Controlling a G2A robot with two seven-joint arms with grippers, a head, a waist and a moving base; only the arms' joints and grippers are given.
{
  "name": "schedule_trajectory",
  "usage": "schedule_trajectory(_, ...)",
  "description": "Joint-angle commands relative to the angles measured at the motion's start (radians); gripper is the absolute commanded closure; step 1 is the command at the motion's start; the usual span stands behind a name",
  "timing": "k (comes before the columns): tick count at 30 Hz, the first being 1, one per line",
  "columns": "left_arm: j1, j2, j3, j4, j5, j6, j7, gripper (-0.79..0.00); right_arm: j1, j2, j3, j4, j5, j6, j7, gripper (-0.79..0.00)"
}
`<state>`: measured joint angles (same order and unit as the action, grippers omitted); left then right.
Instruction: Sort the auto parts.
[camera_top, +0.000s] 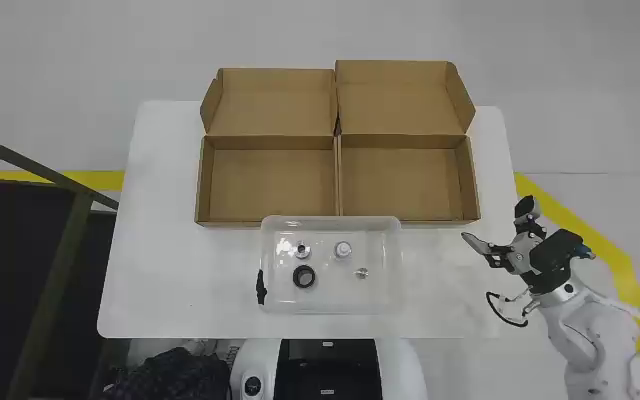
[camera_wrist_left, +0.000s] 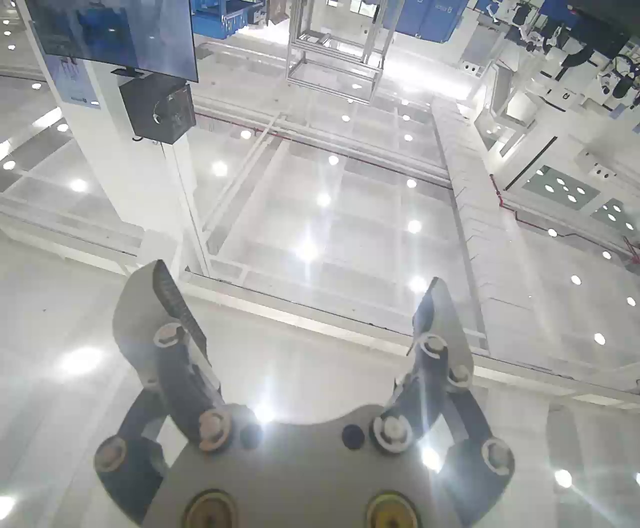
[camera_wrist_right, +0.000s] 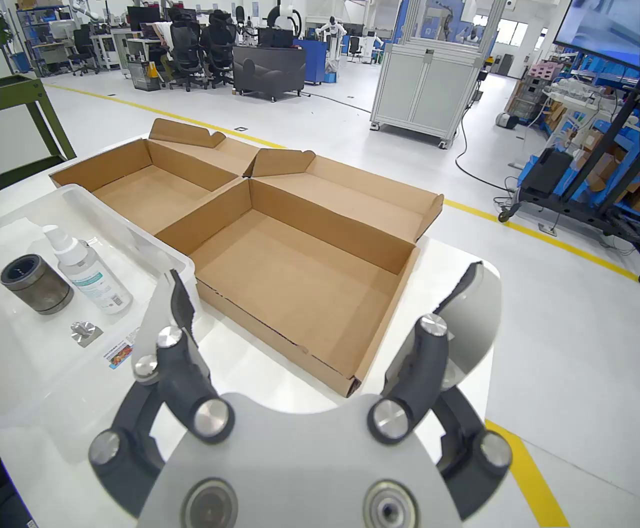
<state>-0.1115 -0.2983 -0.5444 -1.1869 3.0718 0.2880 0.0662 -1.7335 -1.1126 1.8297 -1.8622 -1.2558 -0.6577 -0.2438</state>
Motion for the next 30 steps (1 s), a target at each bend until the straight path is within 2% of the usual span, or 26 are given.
schedule_trajectory(1,0.000,0.000,0.000,0.000,0.000,0.000,0.000,-0.785,0.000,0.000,0.000,0.000,0.000,0.000,0.000,-0.785)
schedule_trajectory(20,0.000,0.000,0.000,0.000,0.000,0.000,0.000,-0.785,0.001,0.000,-0.002,-0.002,0.001,0.001,0.002,-0.785)
schedule_trajectory(30,0.000,0.000,0.000,0.000,0.000,0.000,0.000,-0.785,0.060,0.004,-0.104,-0.087,0.001,-0.043,0.184,-0.785)
